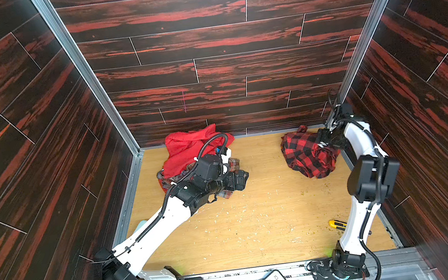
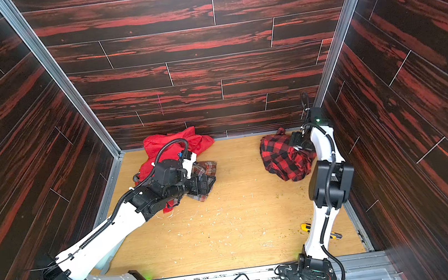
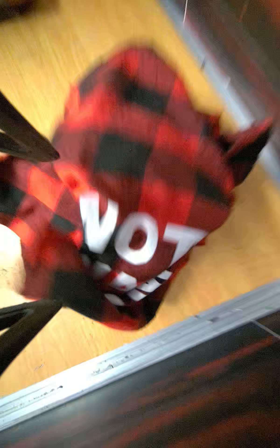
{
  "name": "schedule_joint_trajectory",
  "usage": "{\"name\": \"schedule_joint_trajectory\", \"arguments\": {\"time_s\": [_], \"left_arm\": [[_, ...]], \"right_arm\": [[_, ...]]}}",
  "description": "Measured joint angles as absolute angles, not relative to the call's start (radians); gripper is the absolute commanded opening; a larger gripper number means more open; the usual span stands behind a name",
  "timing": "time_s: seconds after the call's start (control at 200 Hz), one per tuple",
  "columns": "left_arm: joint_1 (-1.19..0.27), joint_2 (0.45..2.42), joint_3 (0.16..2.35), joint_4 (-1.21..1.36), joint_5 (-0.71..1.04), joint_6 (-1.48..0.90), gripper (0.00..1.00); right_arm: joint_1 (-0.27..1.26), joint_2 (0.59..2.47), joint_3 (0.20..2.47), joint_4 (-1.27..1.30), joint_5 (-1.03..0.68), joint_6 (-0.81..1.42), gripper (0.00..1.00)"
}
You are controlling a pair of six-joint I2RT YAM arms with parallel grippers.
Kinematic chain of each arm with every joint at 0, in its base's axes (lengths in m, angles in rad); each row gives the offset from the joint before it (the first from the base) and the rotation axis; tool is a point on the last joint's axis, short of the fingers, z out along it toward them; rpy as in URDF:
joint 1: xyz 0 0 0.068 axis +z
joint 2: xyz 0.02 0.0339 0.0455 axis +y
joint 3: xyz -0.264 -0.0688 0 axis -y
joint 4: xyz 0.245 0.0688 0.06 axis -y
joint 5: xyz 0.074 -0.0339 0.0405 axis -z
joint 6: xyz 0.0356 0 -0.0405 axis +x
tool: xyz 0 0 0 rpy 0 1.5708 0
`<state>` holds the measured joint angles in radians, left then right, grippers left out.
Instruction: Pick out a specific cloth from the pile
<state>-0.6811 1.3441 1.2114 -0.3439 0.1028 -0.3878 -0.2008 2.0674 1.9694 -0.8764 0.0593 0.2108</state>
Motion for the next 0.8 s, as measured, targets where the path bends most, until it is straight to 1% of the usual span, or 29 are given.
{"name": "schedule_joint_trajectory", "arguments": {"time_s": [0.075, 0.16, 0.321, 0.431, 0.531, 0.646, 0.716, 0.797], "left_arm": [[-0.681, 1.344, 1.215, -0.344, 0.102, -0.385, 0.99], [-0.681, 1.344, 1.216, -0.344, 0.102, -0.384, 0.99], [-0.681, 1.344, 1.217, -0.344, 0.101, -0.385, 0.99], [-0.681, 1.335, 1.217, -0.344, 0.091, -0.385, 0.99], [-0.681, 1.320, 1.217, -0.344, 0.081, -0.385, 0.99], [-0.681, 1.316, 1.217, -0.345, 0.078, -0.384, 0.99], [-0.681, 1.316, 1.217, -0.347, 0.078, -0.384, 0.99], [-0.681, 1.317, 1.218, -0.346, 0.080, -0.384, 0.99]], "right_arm": [[-0.198, 2.051, 1.982, -0.866, 0.036, 0.217, 0.90], [-0.189, 2.074, 2.061, -0.885, 0.030, 0.218, 0.90], [-0.142, 2.275, 2.383, -0.953, 0.047, 0.209, 0.89], [-0.115, 2.391, 2.444, -1.008, 0.057, 0.201, 0.86], [-0.095, 2.431, 2.364, -1.033, 0.061, 0.198, 0.84], [-0.087, 2.400, 2.207, -0.982, 0.072, 0.208, 0.86], [-0.091, 2.320, 2.053, -0.904, 0.073, 0.227, 0.87], [-0.110, 2.152, 1.803, -0.783, 0.044, 0.273, 0.87]]}}
